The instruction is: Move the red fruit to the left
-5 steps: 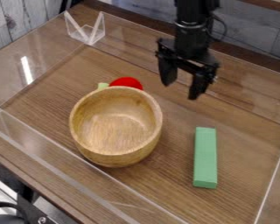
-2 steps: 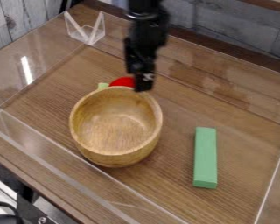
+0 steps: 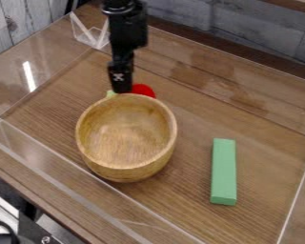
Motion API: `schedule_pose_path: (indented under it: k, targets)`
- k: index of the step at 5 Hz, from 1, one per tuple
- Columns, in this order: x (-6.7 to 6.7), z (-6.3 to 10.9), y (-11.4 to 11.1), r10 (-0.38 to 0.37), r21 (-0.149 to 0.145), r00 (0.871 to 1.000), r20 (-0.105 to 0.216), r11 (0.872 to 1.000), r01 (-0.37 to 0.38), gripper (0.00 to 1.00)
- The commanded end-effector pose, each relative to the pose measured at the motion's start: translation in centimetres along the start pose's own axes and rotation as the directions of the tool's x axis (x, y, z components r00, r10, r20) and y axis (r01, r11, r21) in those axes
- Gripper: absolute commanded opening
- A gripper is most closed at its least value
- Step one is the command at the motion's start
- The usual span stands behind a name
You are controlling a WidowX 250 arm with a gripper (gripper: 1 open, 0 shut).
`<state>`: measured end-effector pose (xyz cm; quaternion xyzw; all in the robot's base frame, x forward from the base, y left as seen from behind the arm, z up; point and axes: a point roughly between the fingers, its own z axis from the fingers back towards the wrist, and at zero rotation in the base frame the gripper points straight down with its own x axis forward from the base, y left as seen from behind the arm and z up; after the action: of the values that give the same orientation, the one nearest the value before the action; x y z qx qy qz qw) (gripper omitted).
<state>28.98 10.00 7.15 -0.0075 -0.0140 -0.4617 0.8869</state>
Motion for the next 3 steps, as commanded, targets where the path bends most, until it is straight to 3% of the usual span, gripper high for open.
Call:
schedule_pose_path:
  k: [1, 2, 3]
  targets:
    - [0.6, 1.0, 1.2, -0.047, 0.031, 0.999, 0.013, 0.998, 0.046, 1.0]
    - [1.3, 1.1, 2.0, -0.073, 0.022, 0.997, 0.014, 0.997, 0.073, 1.0]
    - [1.2, -0.4, 1.5, -0.111, 0.016, 0.994, 0.018, 0.994, 0.11, 1.0]
